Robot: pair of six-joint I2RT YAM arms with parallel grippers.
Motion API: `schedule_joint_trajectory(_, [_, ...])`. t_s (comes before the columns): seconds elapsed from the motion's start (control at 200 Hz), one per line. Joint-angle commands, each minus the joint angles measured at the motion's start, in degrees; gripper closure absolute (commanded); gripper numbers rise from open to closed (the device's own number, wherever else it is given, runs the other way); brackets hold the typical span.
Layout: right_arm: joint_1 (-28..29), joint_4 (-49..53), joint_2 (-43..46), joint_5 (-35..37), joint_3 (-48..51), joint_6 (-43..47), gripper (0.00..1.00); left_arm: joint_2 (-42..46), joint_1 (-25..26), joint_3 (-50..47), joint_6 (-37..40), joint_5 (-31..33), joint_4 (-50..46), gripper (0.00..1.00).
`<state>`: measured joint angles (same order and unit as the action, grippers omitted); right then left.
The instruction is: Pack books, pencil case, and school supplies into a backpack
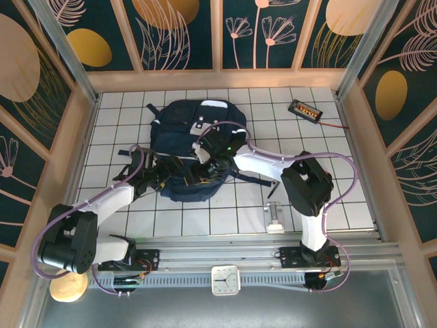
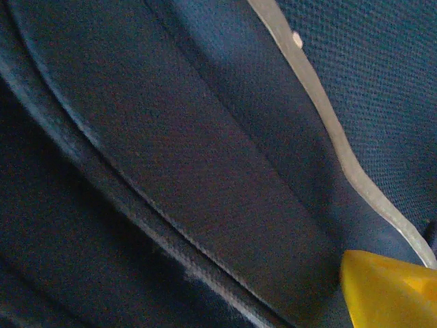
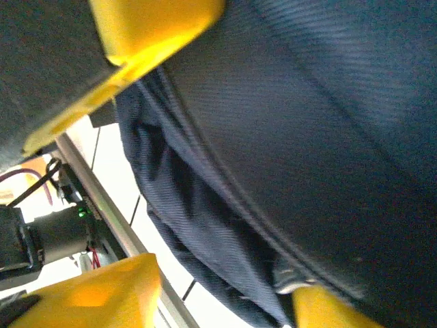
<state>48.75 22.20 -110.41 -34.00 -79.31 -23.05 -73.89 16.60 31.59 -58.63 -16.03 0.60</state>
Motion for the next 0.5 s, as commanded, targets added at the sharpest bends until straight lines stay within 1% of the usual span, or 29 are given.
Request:
schedule_joint_trajectory(0.0, [-0.2, -6.2, 2.2, -3.0, -0.5, -5.3, 0.38, 3.2, 2.0, 0.2, 1.0, -5.7, -3.0, 0.08])
schedule_joint_trajectory(0.065, [-1.6, -2.8, 4.4, -2.8, 0.0, -6.2, 0.34, 5.6, 2.0, 0.9, 2.7, -4.5, -6.7, 0.05])
schedule_joint_trajectory(0.09, [-2.0, -2.0, 5.7, -2.5, 0.6, -6.4, 0.33, 6.8, 2.0, 1.2, 3.5, -4.0, -8.4, 0.02])
schedule_joint_trajectory(0.205, [-4.4, -2.1, 12.0, -0.6, 5.6, -10.3, 0.27, 11.8, 2.0, 2.7, 6.3, -1.1, -15.1, 0.01])
schedule_joint_trajectory(0.355, [-8.8, -3.2, 14.5, 0.2, 10.3, -18.8, 0.27, 16.6, 2.0, 5.1, 9.3, 2.2, -21.7, 0.01])
schedule_joint_trajectory(0.495, [-11.1, -8.6, 14.0, 0.9, 12.2, -24.6, 0.29, 17.9, 2.0, 7.4, 13.3, 3.4, -24.0, 0.01])
